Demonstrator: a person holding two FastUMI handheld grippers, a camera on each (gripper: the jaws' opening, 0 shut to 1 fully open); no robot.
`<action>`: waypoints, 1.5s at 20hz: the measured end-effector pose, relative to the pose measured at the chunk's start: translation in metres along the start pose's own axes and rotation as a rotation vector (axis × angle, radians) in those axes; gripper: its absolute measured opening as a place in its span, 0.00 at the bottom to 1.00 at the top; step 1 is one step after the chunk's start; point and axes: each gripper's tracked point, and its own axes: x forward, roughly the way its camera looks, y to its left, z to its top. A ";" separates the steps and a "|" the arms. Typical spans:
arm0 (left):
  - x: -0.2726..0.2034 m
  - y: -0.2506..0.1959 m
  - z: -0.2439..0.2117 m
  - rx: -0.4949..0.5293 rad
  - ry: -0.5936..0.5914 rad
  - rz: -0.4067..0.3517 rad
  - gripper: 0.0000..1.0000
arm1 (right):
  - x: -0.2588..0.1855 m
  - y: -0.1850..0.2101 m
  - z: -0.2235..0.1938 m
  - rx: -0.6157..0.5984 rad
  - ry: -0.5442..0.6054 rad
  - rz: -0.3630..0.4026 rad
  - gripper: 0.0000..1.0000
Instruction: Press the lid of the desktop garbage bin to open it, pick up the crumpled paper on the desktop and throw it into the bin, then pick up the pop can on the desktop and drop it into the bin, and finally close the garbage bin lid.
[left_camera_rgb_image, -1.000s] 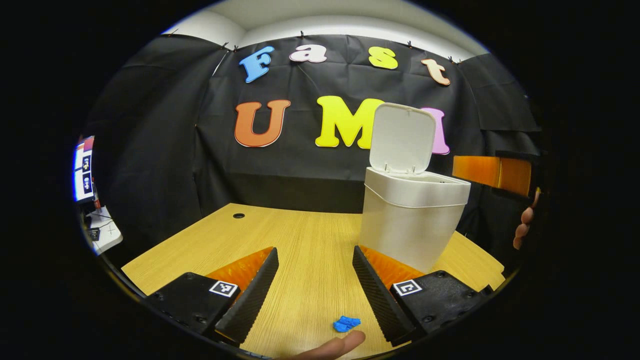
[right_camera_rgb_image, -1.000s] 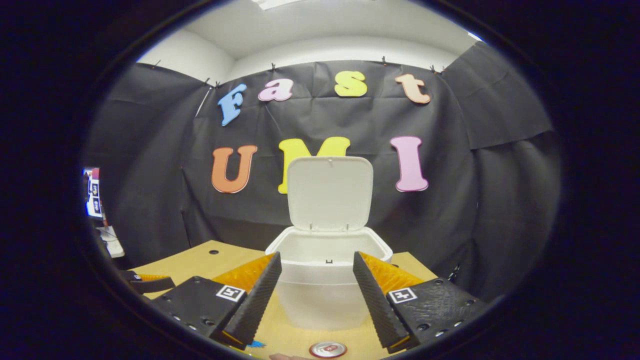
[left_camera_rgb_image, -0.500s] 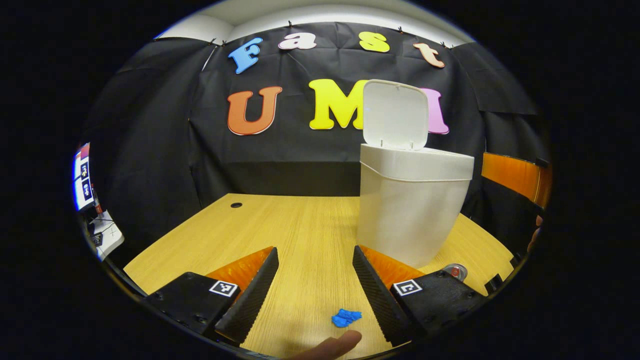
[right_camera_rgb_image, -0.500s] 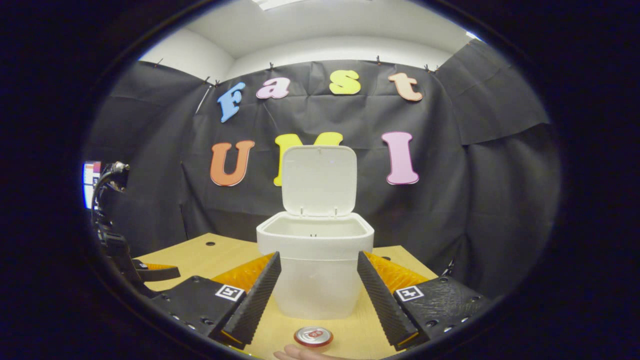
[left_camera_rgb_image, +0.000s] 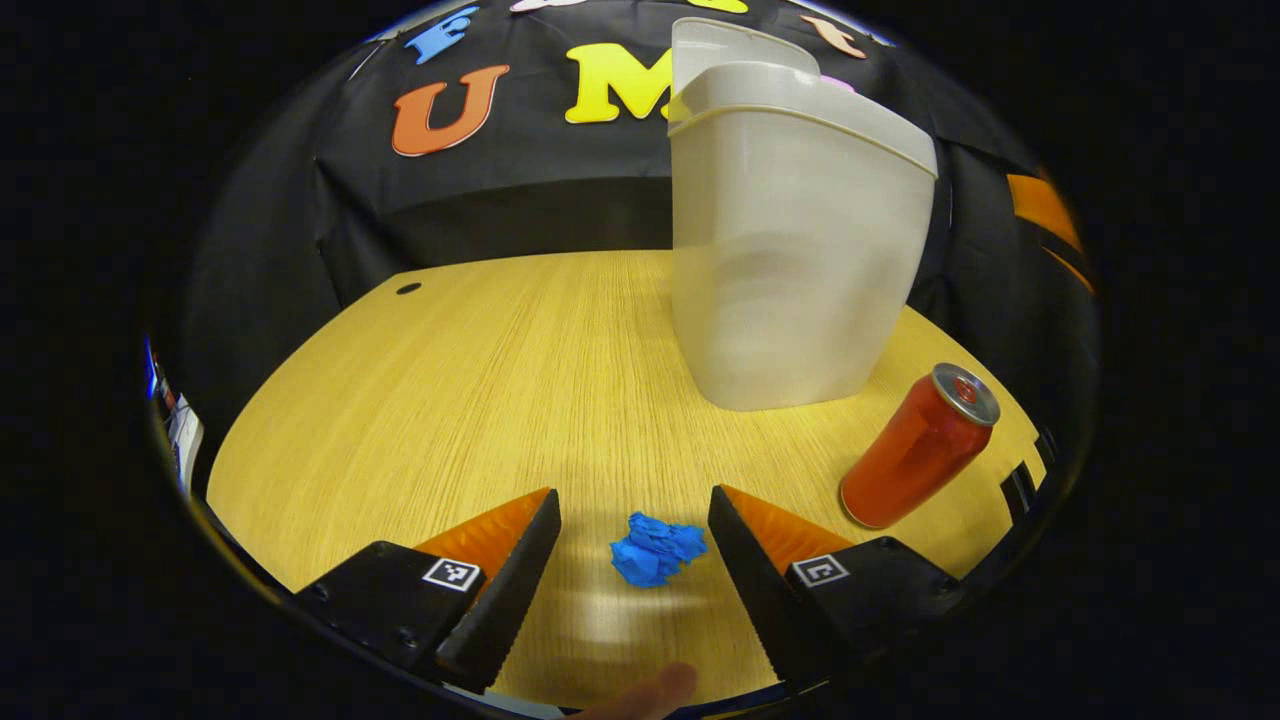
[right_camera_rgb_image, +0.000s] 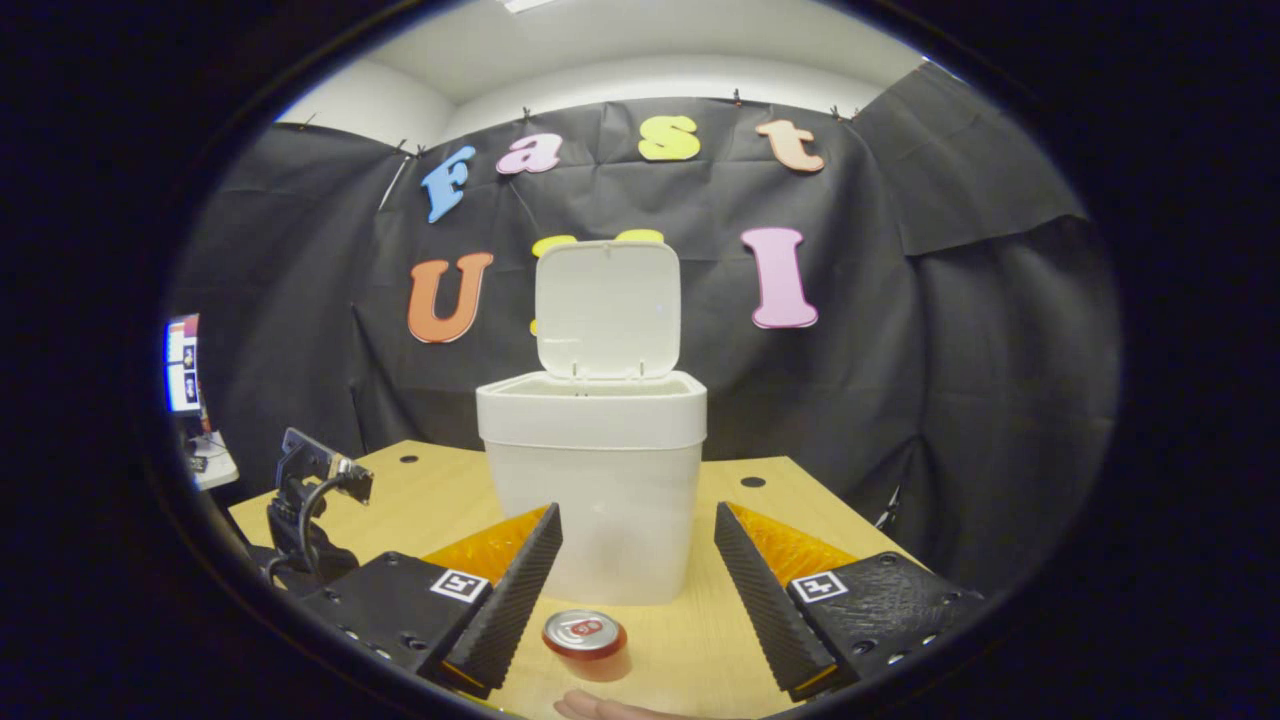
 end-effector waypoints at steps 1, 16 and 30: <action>-0.001 -0.004 -0.002 -0.012 0.006 -0.005 0.96 | -0.001 -0.001 -0.007 0.004 0.009 0.003 0.94; -0.005 0.019 -0.005 0.012 0.050 -0.049 0.51 | -0.009 0.035 -0.117 -0.063 0.240 0.105 0.96; -0.040 0.010 0.060 0.038 -0.141 -0.077 0.44 | 0.014 0.044 -0.174 -0.024 0.349 0.132 0.94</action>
